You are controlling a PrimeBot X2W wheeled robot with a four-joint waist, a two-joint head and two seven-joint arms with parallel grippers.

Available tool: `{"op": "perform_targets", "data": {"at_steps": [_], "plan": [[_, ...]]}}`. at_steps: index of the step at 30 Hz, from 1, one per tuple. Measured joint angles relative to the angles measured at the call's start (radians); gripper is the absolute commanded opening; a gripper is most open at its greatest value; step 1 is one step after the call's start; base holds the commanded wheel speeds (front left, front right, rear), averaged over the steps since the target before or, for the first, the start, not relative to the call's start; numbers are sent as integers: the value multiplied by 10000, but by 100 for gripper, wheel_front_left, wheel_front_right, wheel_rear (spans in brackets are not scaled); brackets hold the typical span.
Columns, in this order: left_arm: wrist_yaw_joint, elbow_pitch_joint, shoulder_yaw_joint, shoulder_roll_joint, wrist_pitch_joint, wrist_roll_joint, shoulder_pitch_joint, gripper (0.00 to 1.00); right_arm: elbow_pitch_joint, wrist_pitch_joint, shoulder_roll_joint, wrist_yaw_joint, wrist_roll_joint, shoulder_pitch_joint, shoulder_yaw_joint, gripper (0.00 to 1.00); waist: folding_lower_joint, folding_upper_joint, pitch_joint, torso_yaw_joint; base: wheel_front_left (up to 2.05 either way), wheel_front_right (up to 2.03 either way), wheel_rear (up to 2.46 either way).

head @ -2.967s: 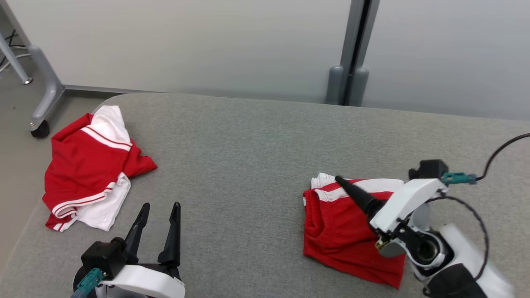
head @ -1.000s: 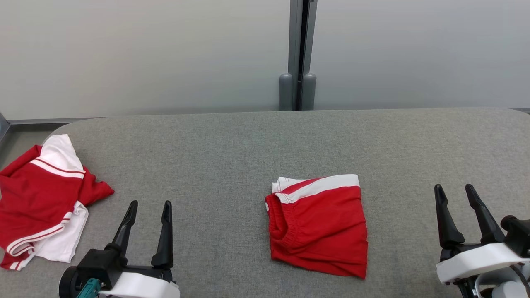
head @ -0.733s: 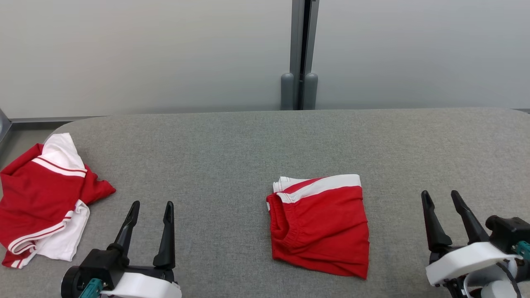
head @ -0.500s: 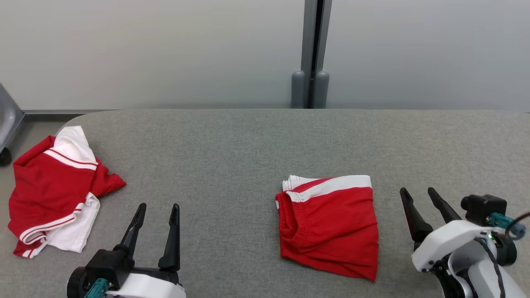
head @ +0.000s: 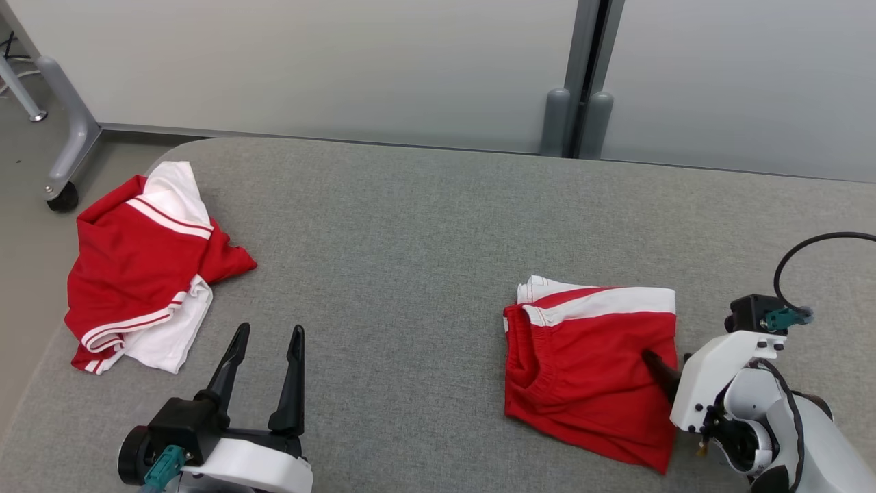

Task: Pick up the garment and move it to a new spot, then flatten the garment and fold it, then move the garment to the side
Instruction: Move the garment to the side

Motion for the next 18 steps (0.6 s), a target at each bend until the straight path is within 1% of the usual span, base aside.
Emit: {"op": "perform_targets", "data": {"at_steps": [2, 5, 8, 9, 10, 11, 12, 18], "plan": [[0, 19, 0, 0, 0, -15, -23, 100, 334, 412, 69, 2, -8, -14, -98, 100, 0, 0, 53, 107, 0, 0, 0], [0, 29, 15, 0, 0, -25, -28, 100, 673, 744, 178, 2, -36, -118, -341, 100, 0, 0, 116, 191, 0, 0, 0], [2, 17, 33, -4, 0, -29, -52, 100, 633, 777, 332, 0, 8, -143, -382, 100, 0, 0, 150, 204, 0, 0, 0], [2, 15, 44, -2, 0, -27, -52, 100, 600, 740, 366, 0, 46, -142, -372, 86, 0, 0, 158, 192, 0, 0, 0], [4, 13, 54, -2, 0, -27, -53, 100, 525, 696, 393, 0, 92, -129, -337, 48, 0, 0, 164, 174, 0, 0, 0], [13, 12, 67, -2, 0, -27, -53, 100, 437, 570, 416, 0, 128, -102, -313, 31, 0, 0, 164, 147, 0, 0, 0], [15, 6, 71, -2, 0, -27, -58, 100, 366, 445, 449, 0, 173, -92, -290, 0, 0, 0, 159, 109, 0, 0, 0], [8, -23, 61, -4, 2, 65, -80, 100, 136, -341, 324, 0, 255, -63, -295, 0, 0, 0, 68, -268, 0, 0, 0]]}}
